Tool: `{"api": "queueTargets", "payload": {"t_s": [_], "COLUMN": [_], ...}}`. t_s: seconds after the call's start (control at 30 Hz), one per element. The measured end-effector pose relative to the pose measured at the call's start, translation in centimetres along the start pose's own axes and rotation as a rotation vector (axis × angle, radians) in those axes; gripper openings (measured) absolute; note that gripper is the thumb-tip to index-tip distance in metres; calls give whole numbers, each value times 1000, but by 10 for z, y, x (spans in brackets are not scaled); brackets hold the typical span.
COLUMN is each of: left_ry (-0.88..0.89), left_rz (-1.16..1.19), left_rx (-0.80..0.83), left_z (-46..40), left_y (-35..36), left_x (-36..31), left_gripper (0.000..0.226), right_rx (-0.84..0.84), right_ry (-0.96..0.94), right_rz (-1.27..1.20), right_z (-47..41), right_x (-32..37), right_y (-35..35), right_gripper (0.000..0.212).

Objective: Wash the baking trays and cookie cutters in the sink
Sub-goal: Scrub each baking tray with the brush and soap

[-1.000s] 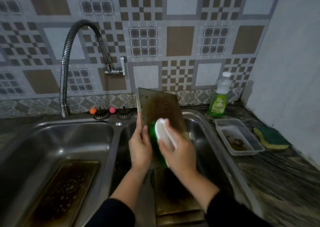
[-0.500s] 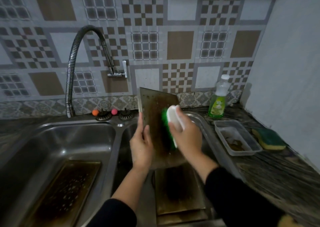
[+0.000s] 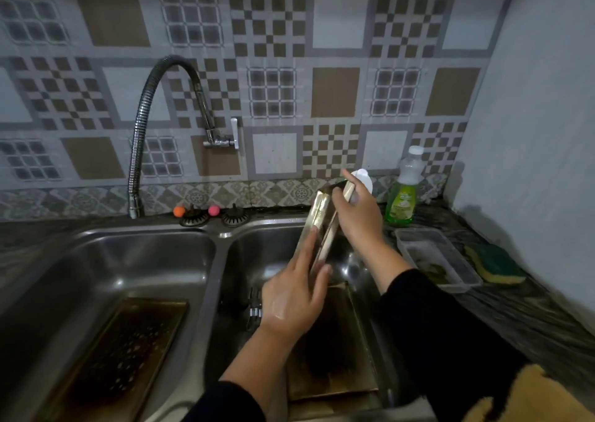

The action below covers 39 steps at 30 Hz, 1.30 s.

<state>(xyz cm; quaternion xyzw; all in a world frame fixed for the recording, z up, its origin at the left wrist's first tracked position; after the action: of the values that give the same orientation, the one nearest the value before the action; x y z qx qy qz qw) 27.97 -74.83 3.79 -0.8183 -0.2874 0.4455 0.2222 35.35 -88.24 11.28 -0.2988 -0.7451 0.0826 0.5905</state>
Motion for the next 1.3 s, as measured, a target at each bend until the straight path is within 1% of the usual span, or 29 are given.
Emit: {"api": "queueTargets", "payload": {"t_s": [0.07,0.13,0.23,0.27,0.33,0.4,0.43,0.5,0.6,0.7,0.83,0.9,1.03,1.17,1.3], "left_ry": [-96,-221,-487,-530,-550,-545,-551,-568,-611,-683,-808,-897,-1065,-1080,-1140], "left_rz": [153,157,83,71,97,112,87,20,-65,-117,-152,-197,-167,-222,-145], "left_rx": [3,43,190,202,189,172,160,119,47,9,30,71,245,377,445], "left_z": [-2,-4,1,3,7,11,14,21,35,53,86,105,136,150,159], "left_y": [-7,-11,-18,-23,-34,-46,-51,-66,-96,-133,-173,-190,-209,-220,-213], "left_x": [19,48,85,91,95,96,98,108,136,167,220,251,306,345,374], "left_gripper": [59,66,80,82,82,79,78,77,80,81,83,86,101,109,113], "right_rx": [78,123,146,162,191,206,215,229,204,242,308,318,311,313,299], "right_ry": [65,146,216,225,220,224,221,198,142,75,-1,-35,-65,-68,-60], "right_rz": [-214,-377,-444,-446,-436,-408,-387,-335,-209,-26,137,192,305,326,329], "right_z": [2,5,9,11,15,19,21,24,32,47,74,86,105,118,128], "right_x": [-5,-9,-14,-13,-9,-4,0,9,19,24,30,34,43,43,37], "right_y": [-3,-6,-8,-7,-2,5,10,22,42,74,124,145,172,188,194], "right_gripper": [37,33,30,29,27,28,33,46,64,72,77,77,75,74,72]}}
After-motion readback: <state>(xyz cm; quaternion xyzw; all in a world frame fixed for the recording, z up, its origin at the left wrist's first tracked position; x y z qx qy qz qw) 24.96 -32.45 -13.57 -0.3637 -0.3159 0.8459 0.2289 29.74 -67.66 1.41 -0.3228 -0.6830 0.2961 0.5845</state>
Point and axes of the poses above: each hand's wrist, its own z-axis away from the middle knuckle, its own y-axis out of the palm, x = y × z, the point moved 6 cm from there along -z, towards the middle knuckle, and after that the axes turned 11 degrees about z, right-handed, at the moved point
